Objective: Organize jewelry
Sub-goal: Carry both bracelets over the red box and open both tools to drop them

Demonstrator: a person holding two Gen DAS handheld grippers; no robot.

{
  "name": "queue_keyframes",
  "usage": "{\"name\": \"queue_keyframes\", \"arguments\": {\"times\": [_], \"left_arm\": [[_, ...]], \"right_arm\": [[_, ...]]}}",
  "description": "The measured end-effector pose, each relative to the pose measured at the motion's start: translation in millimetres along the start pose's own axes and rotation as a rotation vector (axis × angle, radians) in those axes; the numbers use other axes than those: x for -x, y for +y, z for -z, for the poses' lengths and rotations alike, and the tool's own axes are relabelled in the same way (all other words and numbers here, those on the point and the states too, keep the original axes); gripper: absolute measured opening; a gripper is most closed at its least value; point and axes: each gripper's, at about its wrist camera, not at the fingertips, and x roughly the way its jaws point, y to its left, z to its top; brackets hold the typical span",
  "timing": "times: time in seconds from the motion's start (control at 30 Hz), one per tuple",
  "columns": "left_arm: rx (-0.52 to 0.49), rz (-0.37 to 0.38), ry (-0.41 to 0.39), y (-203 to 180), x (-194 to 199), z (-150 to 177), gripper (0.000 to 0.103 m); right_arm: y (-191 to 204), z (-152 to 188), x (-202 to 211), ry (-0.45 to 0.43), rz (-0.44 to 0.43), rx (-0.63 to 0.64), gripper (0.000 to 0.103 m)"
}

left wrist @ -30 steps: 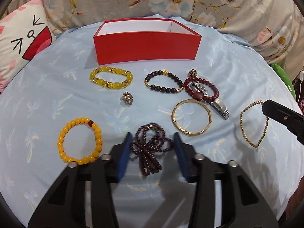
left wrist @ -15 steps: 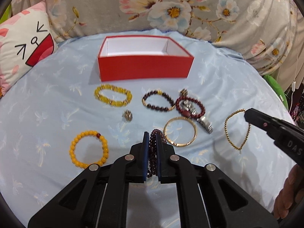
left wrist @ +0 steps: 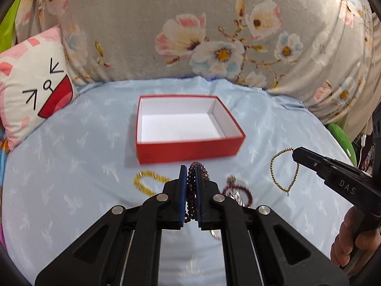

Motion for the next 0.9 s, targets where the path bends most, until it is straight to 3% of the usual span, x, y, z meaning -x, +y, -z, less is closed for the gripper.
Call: {"name": "queue_keyframes", "arguments": {"times": [0.27, 0.47, 0.73, 0.87, 0.9], "left_arm": [[0.021, -0.018, -0.036, 18.3, -44.6, -73.8, 0.006], [0.032, -0.034, -0.010, 32.7, -100.9, -105.9, 0.006], [0.040, -0.057, 0.084, 51.7, -183.7, -123.9, 0.007], [0.039, -0.063, 0.105, 54.6, -206.8, -124.2, 0.009], [0.044, -0.074, 0.099, 55.3, -209.0, -124.4, 0.009]], "right_arm": [[9.0, -77.9, -53.8, 0.004, -0.020, 0.042, 0.004], [10.6, -114.3, -114.7, 0.023, -0.020, 0.061, 0.004], [-8.4, -129.1, -212.0, 0.132, -0.001, 0.026, 0.004], [-14.0, -126.7, -238.8, 0.165, 0.021, 0.033, 0.004], [-14.6, -126.3, -240.7, 0.161, 0.033, 0.033, 0.009]]}}
